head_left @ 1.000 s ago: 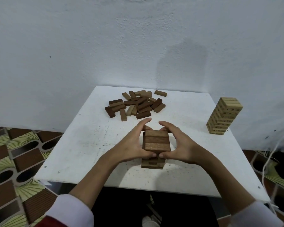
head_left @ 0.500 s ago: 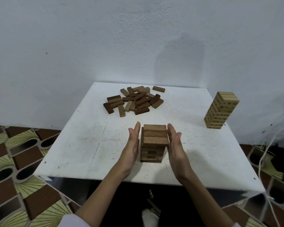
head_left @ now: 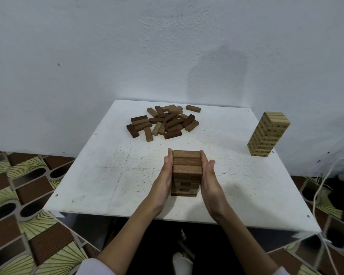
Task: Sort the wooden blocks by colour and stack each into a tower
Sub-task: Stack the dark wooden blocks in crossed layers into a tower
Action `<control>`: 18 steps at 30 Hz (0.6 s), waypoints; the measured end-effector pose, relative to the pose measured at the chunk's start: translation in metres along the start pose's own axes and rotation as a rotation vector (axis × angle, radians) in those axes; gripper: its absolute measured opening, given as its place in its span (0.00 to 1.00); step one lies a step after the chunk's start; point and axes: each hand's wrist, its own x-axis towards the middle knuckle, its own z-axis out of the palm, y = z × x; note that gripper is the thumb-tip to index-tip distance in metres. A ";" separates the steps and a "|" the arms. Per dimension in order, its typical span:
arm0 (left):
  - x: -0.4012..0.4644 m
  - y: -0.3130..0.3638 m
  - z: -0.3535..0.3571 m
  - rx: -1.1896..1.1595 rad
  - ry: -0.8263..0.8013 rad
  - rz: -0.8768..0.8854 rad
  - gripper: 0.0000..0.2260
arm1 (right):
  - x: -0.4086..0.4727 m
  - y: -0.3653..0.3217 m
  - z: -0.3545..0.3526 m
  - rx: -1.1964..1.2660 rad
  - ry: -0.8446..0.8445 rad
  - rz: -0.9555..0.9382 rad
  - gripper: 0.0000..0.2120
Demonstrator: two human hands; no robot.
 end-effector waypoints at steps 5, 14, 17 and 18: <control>0.000 -0.003 0.000 -0.079 -0.009 -0.006 0.16 | -0.004 -0.004 -0.003 0.040 0.013 0.000 0.20; 0.007 -0.015 -0.002 0.050 -0.006 -0.005 0.36 | 0.001 0.009 -0.004 0.019 -0.052 -0.031 0.37; 0.007 -0.014 -0.002 0.061 0.003 -0.014 0.34 | 0.001 0.009 -0.002 0.005 -0.044 -0.037 0.36; 0.007 -0.014 -0.001 0.062 0.008 -0.015 0.34 | 0.001 0.010 -0.002 0.000 -0.037 -0.037 0.35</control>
